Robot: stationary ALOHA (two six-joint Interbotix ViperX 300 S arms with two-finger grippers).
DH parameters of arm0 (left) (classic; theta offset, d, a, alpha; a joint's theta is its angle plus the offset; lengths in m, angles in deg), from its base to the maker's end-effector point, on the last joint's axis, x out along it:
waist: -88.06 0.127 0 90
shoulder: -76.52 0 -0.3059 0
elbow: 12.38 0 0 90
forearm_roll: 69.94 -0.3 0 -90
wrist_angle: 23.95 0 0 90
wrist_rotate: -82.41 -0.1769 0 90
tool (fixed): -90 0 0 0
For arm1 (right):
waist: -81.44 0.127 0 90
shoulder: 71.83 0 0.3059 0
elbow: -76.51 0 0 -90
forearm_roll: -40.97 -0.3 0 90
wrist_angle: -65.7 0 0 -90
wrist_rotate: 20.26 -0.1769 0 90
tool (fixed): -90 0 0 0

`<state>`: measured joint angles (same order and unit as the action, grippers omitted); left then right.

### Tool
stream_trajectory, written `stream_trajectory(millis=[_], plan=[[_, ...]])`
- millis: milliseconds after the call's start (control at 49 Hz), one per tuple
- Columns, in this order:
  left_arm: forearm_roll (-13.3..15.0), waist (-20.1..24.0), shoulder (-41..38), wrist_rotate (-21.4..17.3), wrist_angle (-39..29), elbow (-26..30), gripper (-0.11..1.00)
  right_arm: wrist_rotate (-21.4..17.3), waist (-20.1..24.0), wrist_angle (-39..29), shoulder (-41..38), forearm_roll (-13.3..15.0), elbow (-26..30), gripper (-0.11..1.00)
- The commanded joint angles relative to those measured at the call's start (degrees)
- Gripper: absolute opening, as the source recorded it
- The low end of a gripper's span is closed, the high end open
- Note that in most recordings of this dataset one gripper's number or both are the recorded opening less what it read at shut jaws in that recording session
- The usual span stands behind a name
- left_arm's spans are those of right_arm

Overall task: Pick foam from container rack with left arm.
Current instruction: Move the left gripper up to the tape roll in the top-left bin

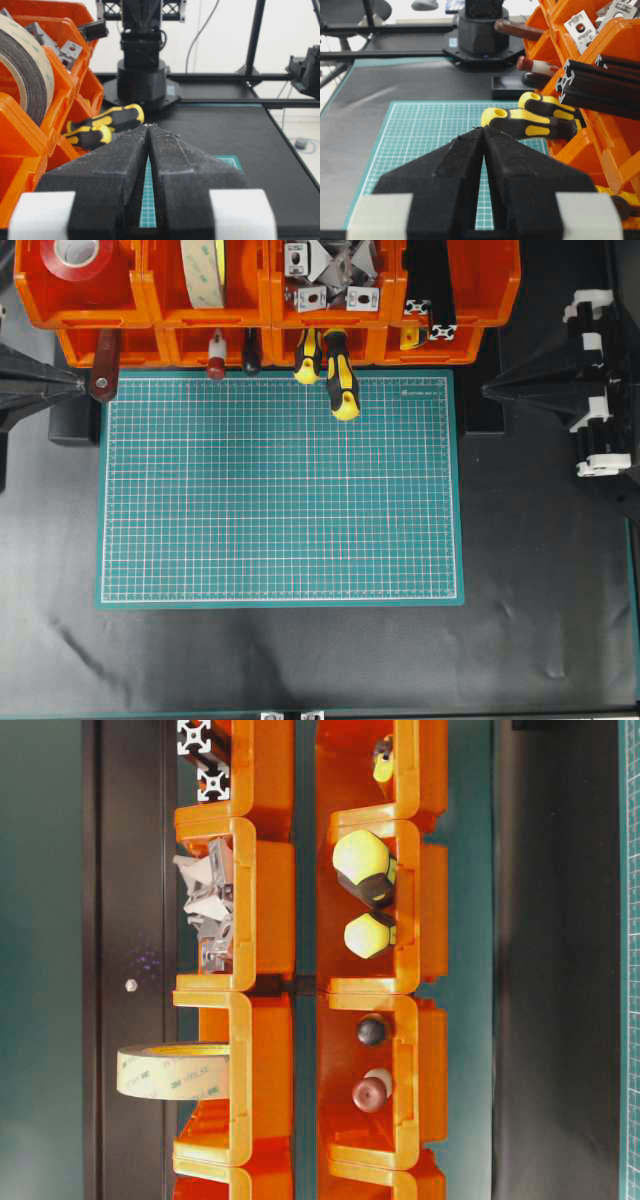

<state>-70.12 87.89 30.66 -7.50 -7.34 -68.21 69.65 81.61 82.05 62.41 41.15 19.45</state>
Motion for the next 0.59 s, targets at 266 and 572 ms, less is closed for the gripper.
stream_trajectory(millis=[266,572], plan=[[-2.72,1.85,-0.26,21.71,-18.72,17.75,0.00,-1.05,-0.26,0.70,-0.53,-1.14,1.14,0.00],[-2.99,5.98,-10.28,44.56,-40.08,35.60,0.00,-1.05,-0.26,0.62,-0.35,-1.14,1.14,0.00]])
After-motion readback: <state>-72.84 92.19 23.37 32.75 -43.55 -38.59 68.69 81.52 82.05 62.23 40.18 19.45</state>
